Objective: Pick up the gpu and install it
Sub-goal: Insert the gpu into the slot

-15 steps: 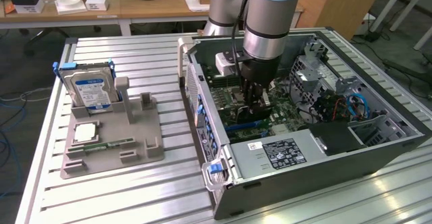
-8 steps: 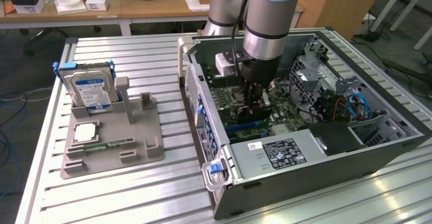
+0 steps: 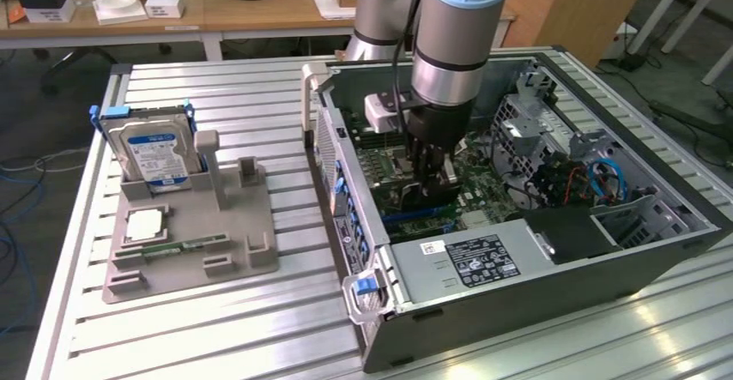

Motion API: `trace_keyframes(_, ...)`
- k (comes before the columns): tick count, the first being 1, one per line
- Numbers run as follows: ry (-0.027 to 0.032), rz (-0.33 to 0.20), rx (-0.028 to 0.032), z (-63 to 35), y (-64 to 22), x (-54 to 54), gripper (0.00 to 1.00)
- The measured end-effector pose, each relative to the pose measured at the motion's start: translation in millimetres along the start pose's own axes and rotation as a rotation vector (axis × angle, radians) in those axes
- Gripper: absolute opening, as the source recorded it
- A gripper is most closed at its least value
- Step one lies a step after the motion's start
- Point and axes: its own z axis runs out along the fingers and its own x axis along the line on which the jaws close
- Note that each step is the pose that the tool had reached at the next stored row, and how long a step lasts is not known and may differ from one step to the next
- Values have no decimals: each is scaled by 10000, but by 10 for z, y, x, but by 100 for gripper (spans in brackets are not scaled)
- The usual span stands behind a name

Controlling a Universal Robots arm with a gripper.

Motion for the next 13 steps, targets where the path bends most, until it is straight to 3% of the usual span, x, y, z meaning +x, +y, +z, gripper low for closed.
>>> trace_keyframes(13,-2,0,1,6,0,-1,26)
